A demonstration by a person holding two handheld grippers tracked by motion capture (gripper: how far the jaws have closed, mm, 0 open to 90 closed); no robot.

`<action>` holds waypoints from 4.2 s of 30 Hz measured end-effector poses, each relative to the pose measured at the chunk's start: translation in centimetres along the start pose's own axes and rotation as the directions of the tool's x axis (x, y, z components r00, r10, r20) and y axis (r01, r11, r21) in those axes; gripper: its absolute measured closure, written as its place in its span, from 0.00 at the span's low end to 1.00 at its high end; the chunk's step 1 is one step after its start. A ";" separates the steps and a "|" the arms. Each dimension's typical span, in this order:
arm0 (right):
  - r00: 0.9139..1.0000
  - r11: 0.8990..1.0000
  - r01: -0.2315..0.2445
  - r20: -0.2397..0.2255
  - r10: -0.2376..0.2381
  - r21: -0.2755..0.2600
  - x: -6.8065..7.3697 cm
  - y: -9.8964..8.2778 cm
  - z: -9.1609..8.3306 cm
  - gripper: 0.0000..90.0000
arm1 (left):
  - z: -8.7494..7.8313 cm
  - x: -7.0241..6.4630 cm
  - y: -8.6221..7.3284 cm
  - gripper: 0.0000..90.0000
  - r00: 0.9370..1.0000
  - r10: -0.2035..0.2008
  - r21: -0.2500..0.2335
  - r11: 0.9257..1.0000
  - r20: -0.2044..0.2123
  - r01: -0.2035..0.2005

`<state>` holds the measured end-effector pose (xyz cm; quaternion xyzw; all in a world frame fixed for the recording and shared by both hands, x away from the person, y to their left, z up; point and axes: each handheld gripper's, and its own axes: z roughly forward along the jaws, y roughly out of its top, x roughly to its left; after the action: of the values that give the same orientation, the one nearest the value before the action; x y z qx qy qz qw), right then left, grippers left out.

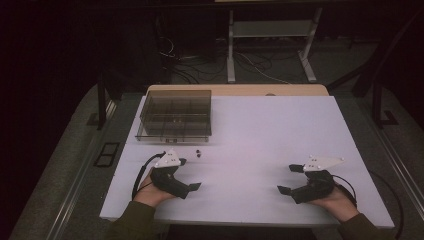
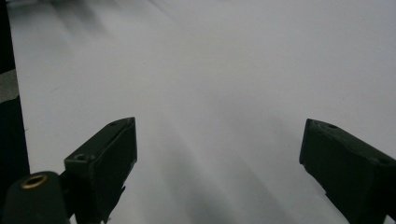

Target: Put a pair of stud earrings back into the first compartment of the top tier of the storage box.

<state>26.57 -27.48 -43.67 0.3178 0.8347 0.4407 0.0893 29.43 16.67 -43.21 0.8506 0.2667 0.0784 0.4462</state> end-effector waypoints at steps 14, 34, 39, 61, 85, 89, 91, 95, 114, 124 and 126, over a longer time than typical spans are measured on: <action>1.000 1.000 0.004 -0.016 -0.004 0.012 0.0 -0.1 0.1 0.12 | -0.1 0.4 0.3 0.00 1.000 0.000 -0.008 1.000 -0.008 0.000; 1.000 1.000 -0.007 -0.020 0.007 0.006 0.0 0.0 0.1 0.12 | 0.7 1.9 1.4 0.09 0.999 -0.008 -0.026 1.000 -0.042 0.007; 1.000 1.000 -0.008 -0.020 0.008 0.003 0.0 0.0 0.1 0.12 | 1.1 2.3 1.7 0.17 0.998 -0.002 -0.021 1.000 -0.057 0.001; 1.000 1.000 -0.014 -0.019 0.014 0.000 -0.1 0.0 0.1 0.12 | 2.6 3.0 2.5 0.56 0.988 0.019 0.006 1.000 -0.153 -0.019; 1.000 1.000 -0.016 -0.026 0.016 -0.001 -0.1 0.0 0.1 0.12 | 4.4 3.9 3.3 0.83 0.987 0.017 0.050 0.999 -0.161 -0.009; 0.999 1.000 -0.015 -0.032 0.015 0.001 -0.1 0.0 0.1 0.12 | 4.8 3.8 3.3 0.85 0.986 0.030 0.066 0.998 -0.165 -0.020; 0.999 1.000 -0.013 -0.033 0.014 0.002 -0.1 0.0 0.1 0.12 | 4.9 3.8 3.3 0.85 0.985 0.032 0.070 0.997 -0.170 -0.020; 0.999 1.000 -0.013 -0.034 0.013 0.001 0.0 0.0 0.1 0.12 | 4.9 4.0 3.2 0.86 0.982 0.041 0.078 0.997 -0.185 -0.027; 0.999 1.000 -0.009 -0.037 0.009 0.002 0.0 0.0 0.1 0.12 | 5.5 4.2 2.9 0.89 0.980 0.041 0.106 0.994 -0.193 -0.020; 0.999 1.000 -0.008 -0.038 0.008 0.002 0.0 0.0 0.1 0.12 | 5.9 4.1 2.7 0.85 0.980 0.049 0.127 0.992 -0.193 -0.025; 0.999 1.000 -0.006 -0.038 0.006 0.001 0.0 0.0 0.1 0.12 | 6.0 4.0 2.7 0.86 0.980 0.061 0.137 0.990 -0.191 -0.035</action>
<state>26.66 -27.38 -43.74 0.3119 0.8356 0.4465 0.0717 36.09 13.25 -44.99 0.8728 0.2933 0.1541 0.3584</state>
